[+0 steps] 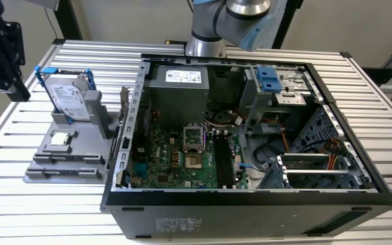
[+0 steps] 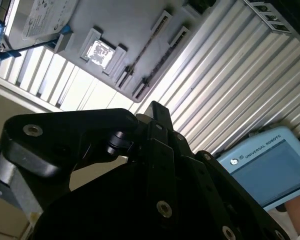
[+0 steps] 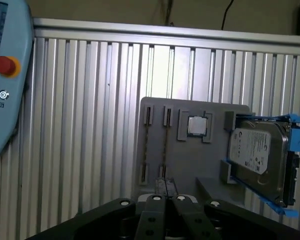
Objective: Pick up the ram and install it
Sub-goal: 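Pick up the ram and move it above insertion slot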
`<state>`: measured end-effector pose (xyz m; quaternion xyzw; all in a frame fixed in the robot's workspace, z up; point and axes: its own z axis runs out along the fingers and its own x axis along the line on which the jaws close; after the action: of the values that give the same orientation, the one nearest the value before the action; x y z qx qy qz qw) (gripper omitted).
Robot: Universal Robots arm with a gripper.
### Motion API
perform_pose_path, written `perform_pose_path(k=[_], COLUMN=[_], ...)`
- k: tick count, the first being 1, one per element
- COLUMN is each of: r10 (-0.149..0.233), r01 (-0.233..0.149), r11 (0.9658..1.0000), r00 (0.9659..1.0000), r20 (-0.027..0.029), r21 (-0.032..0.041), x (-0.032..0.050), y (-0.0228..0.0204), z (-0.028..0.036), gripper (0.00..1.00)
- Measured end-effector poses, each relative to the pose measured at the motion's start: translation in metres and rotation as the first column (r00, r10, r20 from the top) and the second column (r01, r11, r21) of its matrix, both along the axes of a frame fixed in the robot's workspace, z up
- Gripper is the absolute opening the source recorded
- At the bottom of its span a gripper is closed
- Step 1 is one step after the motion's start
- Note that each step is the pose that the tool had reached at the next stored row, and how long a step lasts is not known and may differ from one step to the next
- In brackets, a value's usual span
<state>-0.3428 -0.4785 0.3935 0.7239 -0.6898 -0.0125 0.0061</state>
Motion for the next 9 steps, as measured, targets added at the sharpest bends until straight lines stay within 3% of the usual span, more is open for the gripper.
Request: perform_pose_path(k=[9], r10=[0.008], r01=[-0.008], r11=[1.0], r00=[1.0], r20=[0.0004], r21=[-0.0001], x=[0.0], y=[0.0], z=[0.0], gripper=[0.0])
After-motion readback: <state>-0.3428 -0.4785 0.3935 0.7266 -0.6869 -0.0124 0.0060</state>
